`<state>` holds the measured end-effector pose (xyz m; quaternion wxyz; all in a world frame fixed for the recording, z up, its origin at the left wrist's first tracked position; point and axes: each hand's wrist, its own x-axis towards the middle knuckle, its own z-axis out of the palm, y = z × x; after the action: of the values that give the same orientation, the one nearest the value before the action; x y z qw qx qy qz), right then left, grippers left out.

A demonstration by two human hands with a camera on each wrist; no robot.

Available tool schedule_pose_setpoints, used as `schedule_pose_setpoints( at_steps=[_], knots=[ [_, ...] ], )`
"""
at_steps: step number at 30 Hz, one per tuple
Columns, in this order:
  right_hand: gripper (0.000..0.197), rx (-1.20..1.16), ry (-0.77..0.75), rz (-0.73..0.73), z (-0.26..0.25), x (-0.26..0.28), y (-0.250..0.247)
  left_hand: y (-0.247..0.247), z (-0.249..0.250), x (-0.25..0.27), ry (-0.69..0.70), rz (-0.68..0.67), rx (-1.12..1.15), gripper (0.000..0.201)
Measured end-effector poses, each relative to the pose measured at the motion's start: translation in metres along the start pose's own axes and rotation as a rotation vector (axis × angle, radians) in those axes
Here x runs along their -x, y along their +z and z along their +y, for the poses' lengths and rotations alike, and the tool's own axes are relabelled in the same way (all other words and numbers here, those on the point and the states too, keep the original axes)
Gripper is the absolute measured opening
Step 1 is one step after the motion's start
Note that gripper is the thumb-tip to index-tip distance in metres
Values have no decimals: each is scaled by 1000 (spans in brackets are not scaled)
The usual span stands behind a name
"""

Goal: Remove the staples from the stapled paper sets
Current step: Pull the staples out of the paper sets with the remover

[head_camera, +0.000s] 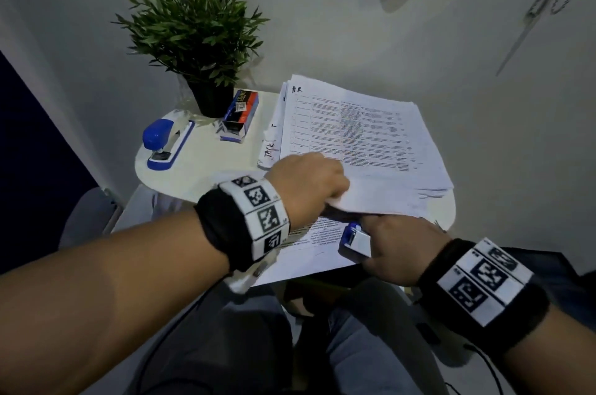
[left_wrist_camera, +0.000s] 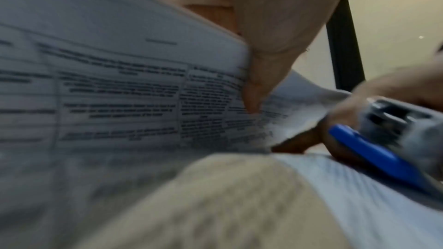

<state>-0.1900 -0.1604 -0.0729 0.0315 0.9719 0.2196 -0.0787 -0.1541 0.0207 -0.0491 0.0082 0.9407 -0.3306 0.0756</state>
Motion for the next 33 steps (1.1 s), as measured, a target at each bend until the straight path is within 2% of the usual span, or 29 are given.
schedule_pose_setpoints(
  at_steps=[2, 6, 10, 16, 21, 23, 24, 27, 29, 30, 33],
  knots=[
    [47, 3, 0, -13, -2, 2, -3, 10, 0, 10, 45, -40, 33, 16],
    [49, 13, -16, -6, -3, 3, -5, 18, -4, 18, 59, 2, 114, 22],
    [48, 2, -5, -24, -2, 2, -5, 16, 2, 17, 13, -138, -3, 55],
    [46, -8, 20, -45, -4, 4, -7, 19, 6, 15, -14, -148, -46, 78],
    [51, -40, -21, -111, -2, 9, -14, 17, 1, 19, -41, -206, -99, 83],
    [62, -70, -50, -154, 2, 18, -25, 18, 0, 21, -75, -238, -113, 83],
    [66, -79, -49, -136, 4, 23, -31, 18, 0, 21, -84, -245, -119, 82],
    [50, -121, -28, 88, 8, 35, -45, 21, 3, 20, -77, -252, -143, 74],
    [48, -126, -47, 176, 13, 40, -46, 23, 4, 19, -78, -238, -154, 73],
    [52, -92, -59, 151, 14, 40, -43, 24, 4, 20, -74, -226, -157, 75],
    [67, -9, -128, -54, 12, 38, -22, 24, 2, 23, -51, -204, -138, 73]
  ],
)
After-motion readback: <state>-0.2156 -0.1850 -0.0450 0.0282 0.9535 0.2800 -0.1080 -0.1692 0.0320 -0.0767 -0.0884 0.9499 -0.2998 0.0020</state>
